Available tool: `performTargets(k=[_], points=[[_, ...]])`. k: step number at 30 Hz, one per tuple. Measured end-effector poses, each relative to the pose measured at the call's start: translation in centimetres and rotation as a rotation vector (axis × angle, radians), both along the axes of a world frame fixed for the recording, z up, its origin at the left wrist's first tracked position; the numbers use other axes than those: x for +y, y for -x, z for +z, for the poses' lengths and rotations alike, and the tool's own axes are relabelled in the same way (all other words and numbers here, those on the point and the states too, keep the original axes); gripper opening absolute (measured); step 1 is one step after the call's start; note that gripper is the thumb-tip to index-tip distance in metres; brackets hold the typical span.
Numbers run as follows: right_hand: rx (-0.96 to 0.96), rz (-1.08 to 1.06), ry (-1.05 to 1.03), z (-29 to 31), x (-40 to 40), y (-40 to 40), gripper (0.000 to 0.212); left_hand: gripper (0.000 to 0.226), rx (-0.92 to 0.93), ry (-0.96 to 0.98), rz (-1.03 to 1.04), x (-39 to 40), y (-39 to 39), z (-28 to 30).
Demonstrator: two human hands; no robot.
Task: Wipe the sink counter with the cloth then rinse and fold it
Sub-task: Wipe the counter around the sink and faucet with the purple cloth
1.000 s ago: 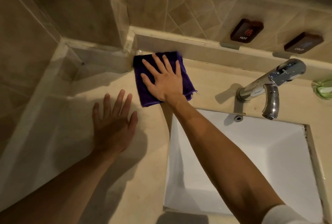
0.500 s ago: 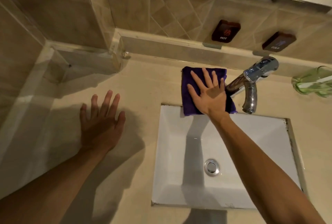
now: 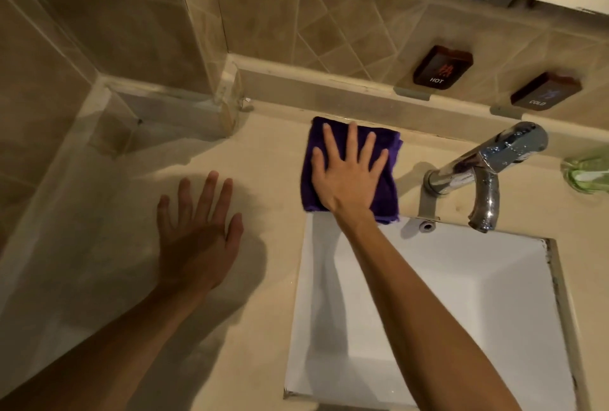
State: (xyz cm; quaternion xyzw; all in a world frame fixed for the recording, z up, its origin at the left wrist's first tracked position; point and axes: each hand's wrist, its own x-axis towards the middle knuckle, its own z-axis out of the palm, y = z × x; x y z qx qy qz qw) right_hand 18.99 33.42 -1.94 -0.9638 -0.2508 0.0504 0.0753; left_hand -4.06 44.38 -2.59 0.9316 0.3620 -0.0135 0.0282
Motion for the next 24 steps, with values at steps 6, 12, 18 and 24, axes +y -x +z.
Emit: performTargets(k=[6,12,18,24], points=[[0.066,0.184,0.005,0.1,6.7,3.2,0.059,0.065,-0.015,0.008,-0.018,0.2,0.2,0.0],[0.085,0.213,-0.053,0.5,6.1,2.7,0.062,0.065,-0.002,0.024,-0.016,0.1,0.3,0.4],[0.034,0.178,-0.051,0.4,2.0,-0.3,0.061,0.062,0.0,0.016,-0.024,0.5,0.4,0.5],[0.086,-0.001,0.05,0.9,-7.4,-6.2,0.062,0.063,-0.006,0.004,-0.018,0.2,0.4,0.7]])
